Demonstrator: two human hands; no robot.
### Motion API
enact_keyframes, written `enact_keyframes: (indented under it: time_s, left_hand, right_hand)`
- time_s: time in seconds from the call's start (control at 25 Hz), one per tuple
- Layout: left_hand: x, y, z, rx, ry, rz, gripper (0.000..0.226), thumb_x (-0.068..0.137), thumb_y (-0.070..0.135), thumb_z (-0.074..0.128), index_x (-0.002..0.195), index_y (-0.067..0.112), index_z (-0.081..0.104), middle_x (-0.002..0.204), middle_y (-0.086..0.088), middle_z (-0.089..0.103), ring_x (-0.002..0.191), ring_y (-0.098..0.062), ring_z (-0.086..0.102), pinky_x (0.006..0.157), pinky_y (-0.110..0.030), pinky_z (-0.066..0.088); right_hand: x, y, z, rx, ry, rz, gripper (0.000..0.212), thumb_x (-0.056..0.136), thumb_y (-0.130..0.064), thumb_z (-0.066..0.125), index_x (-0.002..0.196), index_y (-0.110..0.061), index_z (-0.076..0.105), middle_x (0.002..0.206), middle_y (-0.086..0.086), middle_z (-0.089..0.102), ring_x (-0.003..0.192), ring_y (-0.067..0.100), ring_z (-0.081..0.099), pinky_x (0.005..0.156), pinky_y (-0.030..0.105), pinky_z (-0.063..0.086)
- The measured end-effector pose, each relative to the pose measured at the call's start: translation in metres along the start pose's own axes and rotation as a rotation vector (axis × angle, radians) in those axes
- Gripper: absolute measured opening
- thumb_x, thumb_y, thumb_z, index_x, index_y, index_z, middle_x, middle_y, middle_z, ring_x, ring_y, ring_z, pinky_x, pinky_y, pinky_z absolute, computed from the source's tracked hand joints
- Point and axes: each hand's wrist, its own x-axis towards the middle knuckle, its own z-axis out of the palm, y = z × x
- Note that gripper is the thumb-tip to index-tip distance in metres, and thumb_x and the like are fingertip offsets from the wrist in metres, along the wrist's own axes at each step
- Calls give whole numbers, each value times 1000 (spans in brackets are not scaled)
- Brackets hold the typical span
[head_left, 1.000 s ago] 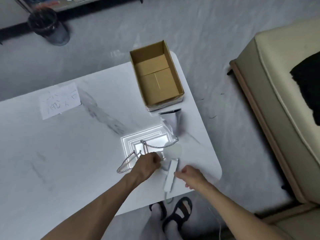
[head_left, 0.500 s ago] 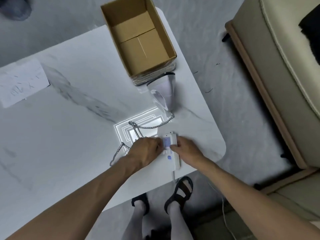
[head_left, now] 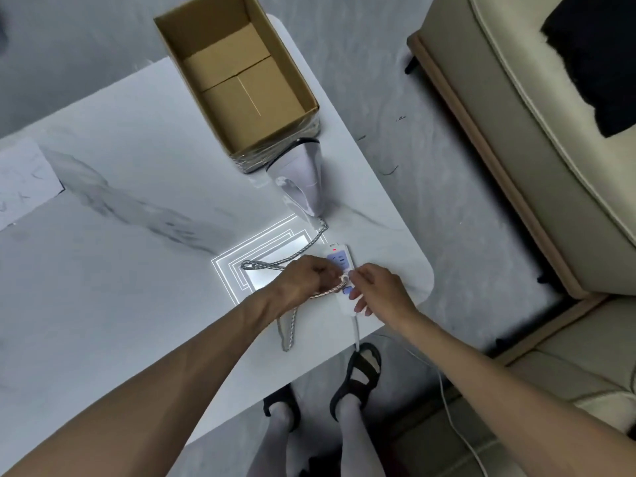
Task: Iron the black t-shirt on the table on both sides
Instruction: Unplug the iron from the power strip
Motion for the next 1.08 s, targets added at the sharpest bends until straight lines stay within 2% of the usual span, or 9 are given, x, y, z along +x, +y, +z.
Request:
enact_keyframes:
  time_s: [0.08,0.16,0.28,0.36,0.44,0.56,0.68,0.84,1.08]
  left_hand:
    - [-5,-5,3,-269,-120,-73,17,87,-3,59,99,4,70,92,-12,67,88,-20,57,90,-31,45]
    - [-10,-7,10,-296,-181,-61,22,88,-10,54,98,3,68,95,-14,66,91,-22,59,95,-34,46]
    - [-3,-14,4,209,110,152,24,86,-9,54,95,6,70,95,-9,70,84,-17,61,83,-28,50]
    - [11,-23,-9,582,278,388,31,82,-2,61,110,9,67,108,-6,65,90,-17,57,79,-27,46]
    - [26,-27,-13,758,194,540,51,80,6,70,129,13,59,130,-7,57,111,-22,55,90,-31,46]
    - [42,-23,-7,847,72,732,39,78,16,75,117,9,70,122,-11,66,112,-30,61,93,-21,37]
    - [48,-30,-13,796,19,645,41,83,27,74,121,11,69,124,-9,65,120,-28,55,99,-22,36]
    - [52,-41,-13,735,-15,632,46,84,31,74,125,12,66,127,-8,64,123,-26,54,105,-30,39]
    - [54,-39,-16,702,-37,576,48,82,28,77,125,10,67,126,-10,63,121,-27,52,102,-26,37]
  right_hand:
    - [2,-8,-3,136,-37,83,22,90,-31,62,90,-10,66,73,9,72,56,21,67,50,26,48]
    - [10,-15,-9,137,-49,126,16,83,-22,72,87,-7,67,75,13,73,60,24,70,55,28,53]
    - [17,-23,-14,113,15,191,2,76,-2,69,76,-3,67,79,17,70,57,23,68,63,33,60]
    - [16,-27,-14,-74,24,149,8,74,-2,68,81,2,70,77,15,68,52,18,63,57,24,56]
    - [13,-27,-11,-237,-9,95,17,74,-6,69,88,3,68,81,18,68,55,16,60,55,23,49]
    - [2,-15,-1,-292,-6,29,29,74,-13,71,99,1,64,91,19,68,62,15,57,56,23,45]
    - [-13,-1,10,-321,110,-73,31,76,-18,74,105,-10,65,92,3,70,74,15,64,63,25,52]
    - [-18,10,22,-318,264,-129,29,76,-30,79,97,-15,67,89,-2,71,81,16,65,73,35,54]
    - [-9,9,24,-360,241,-142,27,80,-35,75,89,-14,62,81,1,69,75,21,67,68,35,52]
